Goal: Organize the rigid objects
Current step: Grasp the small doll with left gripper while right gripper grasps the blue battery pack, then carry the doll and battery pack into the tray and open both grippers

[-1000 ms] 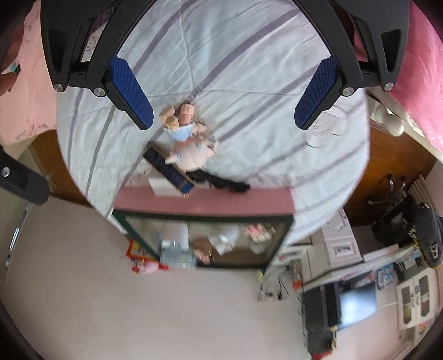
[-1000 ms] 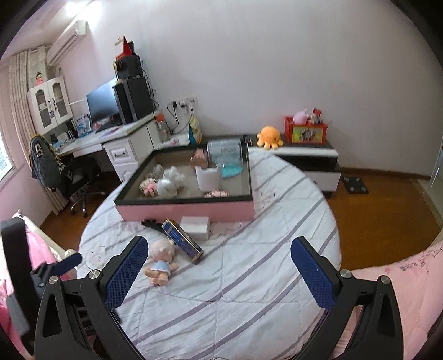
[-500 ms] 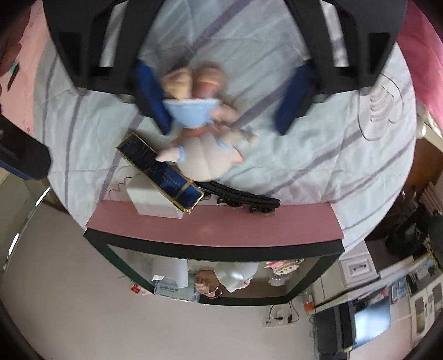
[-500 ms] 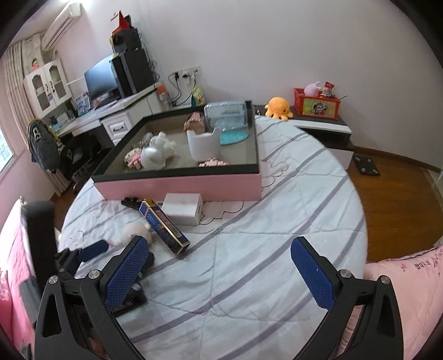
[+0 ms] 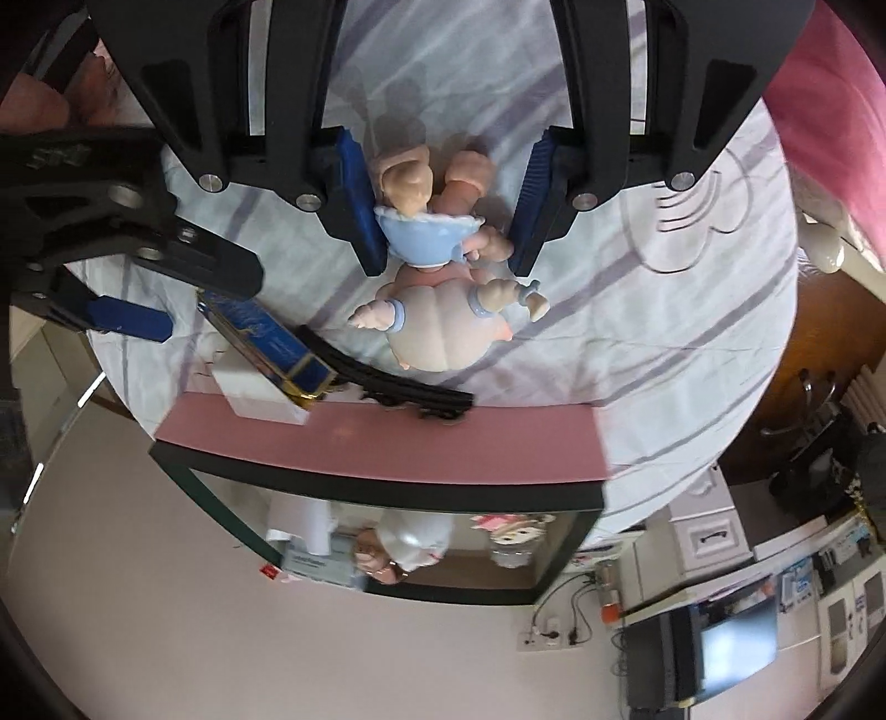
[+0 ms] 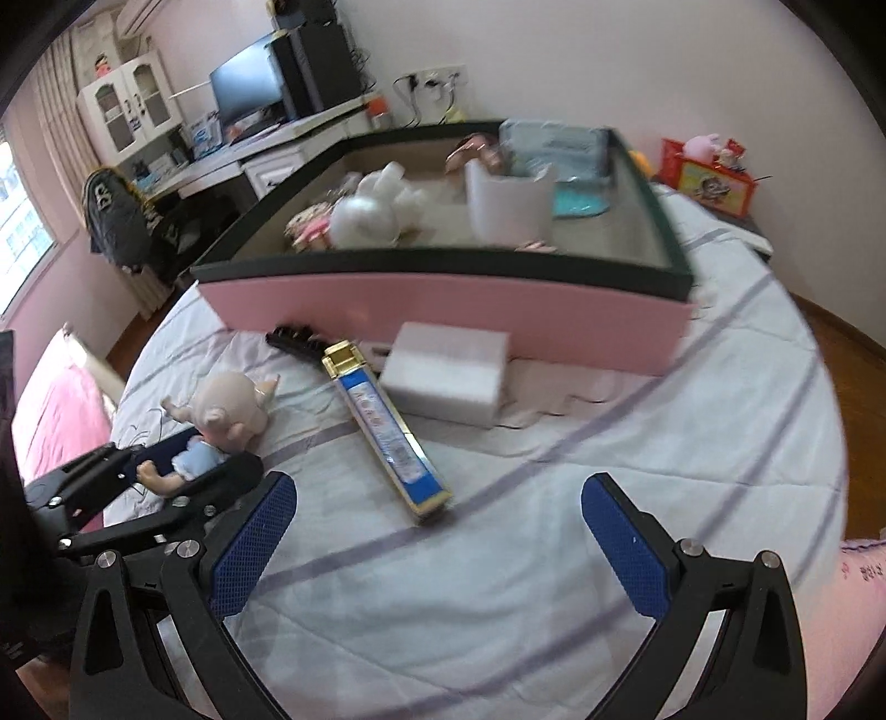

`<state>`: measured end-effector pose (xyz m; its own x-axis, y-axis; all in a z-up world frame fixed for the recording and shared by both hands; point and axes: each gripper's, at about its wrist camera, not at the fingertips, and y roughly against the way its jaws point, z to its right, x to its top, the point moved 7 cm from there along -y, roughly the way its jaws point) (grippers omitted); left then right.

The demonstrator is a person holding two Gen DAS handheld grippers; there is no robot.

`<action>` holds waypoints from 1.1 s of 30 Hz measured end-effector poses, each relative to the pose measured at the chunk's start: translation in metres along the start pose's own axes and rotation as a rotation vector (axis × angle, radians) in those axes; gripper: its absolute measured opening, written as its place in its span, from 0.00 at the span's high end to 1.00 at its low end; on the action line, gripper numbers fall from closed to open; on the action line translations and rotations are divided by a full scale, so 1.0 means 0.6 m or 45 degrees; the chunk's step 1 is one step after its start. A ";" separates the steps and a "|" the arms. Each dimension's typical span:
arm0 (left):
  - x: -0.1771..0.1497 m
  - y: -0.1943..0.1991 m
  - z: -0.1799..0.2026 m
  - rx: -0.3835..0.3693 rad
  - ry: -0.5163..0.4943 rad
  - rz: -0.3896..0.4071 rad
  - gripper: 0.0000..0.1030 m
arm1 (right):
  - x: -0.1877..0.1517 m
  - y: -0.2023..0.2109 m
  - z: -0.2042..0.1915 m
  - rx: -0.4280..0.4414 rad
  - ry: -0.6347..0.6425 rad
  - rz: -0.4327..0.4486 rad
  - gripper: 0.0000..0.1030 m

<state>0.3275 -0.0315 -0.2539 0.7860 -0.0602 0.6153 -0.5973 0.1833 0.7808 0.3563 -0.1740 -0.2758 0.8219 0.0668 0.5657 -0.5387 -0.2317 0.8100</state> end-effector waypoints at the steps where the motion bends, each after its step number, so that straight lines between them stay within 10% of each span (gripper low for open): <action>1: 0.001 0.000 -0.006 0.003 0.007 -0.001 0.55 | 0.000 -0.010 -0.002 -0.023 0.005 -0.008 0.06; 5: 0.002 0.005 -0.013 0.026 0.003 0.013 0.56 | 0.004 -0.021 -0.014 -0.078 0.055 0.005 0.20; 13: 0.000 0.010 -0.017 0.020 0.014 0.016 0.56 | 0.003 -0.014 -0.047 -0.020 0.141 0.023 0.84; 33: 0.025 0.074 -0.008 -0.030 0.014 0.118 0.57 | 0.007 0.076 -0.060 0.188 0.024 0.123 0.85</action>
<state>0.3134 -0.0195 -0.2105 0.7291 -0.0310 0.6837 -0.6639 0.2107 0.7176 0.3282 -0.1496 -0.2308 0.7633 0.0553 0.6437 -0.5808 -0.3777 0.7211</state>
